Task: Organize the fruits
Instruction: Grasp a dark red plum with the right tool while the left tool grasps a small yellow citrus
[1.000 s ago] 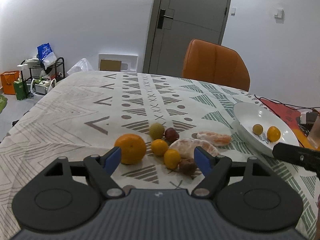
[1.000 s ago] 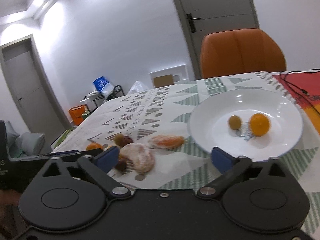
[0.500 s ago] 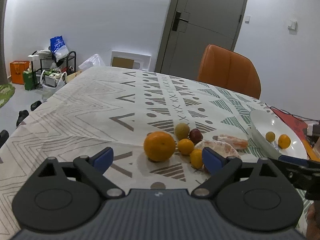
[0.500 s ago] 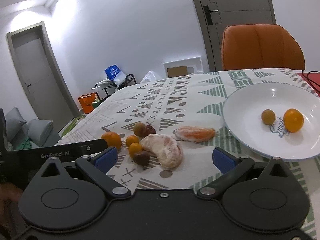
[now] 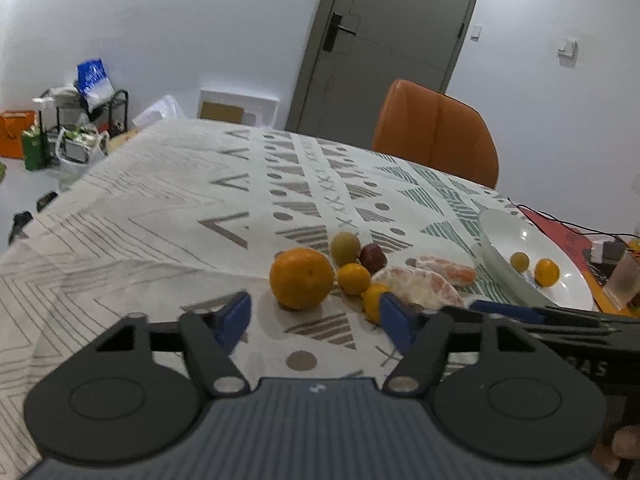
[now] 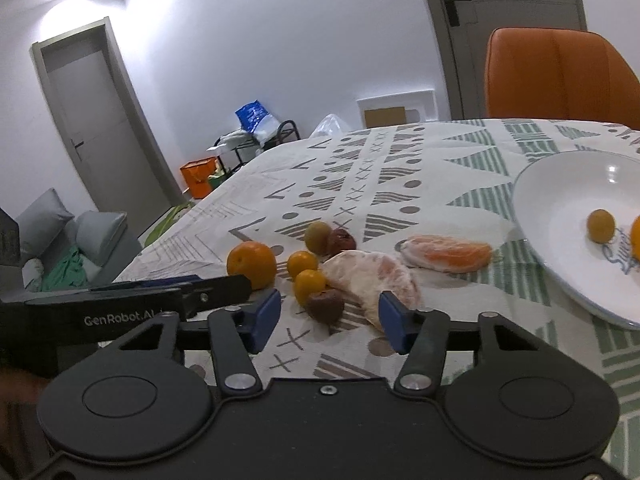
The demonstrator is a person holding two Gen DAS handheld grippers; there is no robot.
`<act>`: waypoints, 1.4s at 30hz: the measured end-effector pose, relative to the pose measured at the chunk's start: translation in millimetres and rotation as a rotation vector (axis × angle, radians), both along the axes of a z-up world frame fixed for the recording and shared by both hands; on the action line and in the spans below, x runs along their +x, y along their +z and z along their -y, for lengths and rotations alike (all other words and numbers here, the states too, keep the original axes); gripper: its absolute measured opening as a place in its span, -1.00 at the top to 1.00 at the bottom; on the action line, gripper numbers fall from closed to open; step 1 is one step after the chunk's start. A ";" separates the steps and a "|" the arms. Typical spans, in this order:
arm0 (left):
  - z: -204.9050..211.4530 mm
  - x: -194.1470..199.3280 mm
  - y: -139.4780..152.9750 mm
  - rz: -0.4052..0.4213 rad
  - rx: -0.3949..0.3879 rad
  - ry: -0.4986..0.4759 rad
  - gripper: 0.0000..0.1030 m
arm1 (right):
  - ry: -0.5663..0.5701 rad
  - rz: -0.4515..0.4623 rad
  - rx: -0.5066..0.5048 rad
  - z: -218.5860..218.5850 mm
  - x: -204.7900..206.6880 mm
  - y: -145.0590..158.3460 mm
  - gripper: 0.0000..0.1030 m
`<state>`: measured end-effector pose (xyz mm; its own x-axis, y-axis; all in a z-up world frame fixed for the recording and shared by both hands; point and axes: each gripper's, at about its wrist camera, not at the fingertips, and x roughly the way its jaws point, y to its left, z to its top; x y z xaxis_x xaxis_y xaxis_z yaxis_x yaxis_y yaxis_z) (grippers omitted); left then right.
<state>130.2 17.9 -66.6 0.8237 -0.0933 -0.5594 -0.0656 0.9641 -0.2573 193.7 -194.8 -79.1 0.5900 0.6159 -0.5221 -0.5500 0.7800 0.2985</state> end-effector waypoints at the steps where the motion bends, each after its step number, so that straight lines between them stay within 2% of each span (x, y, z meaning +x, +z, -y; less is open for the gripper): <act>1: 0.2 0.5 -0.9 -0.005 -0.005 -0.005 -0.17 | 0.003 -0.003 -0.003 -1.8 1.4 -0.9 0.02; 8: 0.1 3.6 -6.2 -0.019 -0.024 -0.030 0.18 | 0.016 -0.012 -0.024 -13.1 9.3 -6.7 0.13; 10: -0.3 4.6 -8.4 -0.025 -0.029 -0.037 0.22 | 0.020 -0.017 -0.031 -16.0 11.8 -8.4 0.30; 12: -0.3 6.0 -10.3 -0.032 -0.036 -0.041 0.29 | 0.023 -0.019 -0.059 -20.2 13.5 -10.5 0.56; 27: 18.2 19.9 -13.5 -0.041 -0.039 -0.091 0.33 | -0.002 0.002 -0.029 3.5 9.9 0.6 0.56; 31: 26.0 25.9 -12.9 -0.041 -0.023 -0.106 0.33 | -0.010 -0.002 -0.027 12.1 9.1 1.1 0.56; 33: 29.0 28.7 -12.7 -0.041 -0.022 -0.112 0.42 | -0.020 -0.001 -0.028 16.9 8.5 1.1 0.56; 42: 41.1 39.0 -14.9 -0.050 0.005 -0.120 0.45 | -0.054 0.008 -0.019 38.2 6.4 5.3 0.56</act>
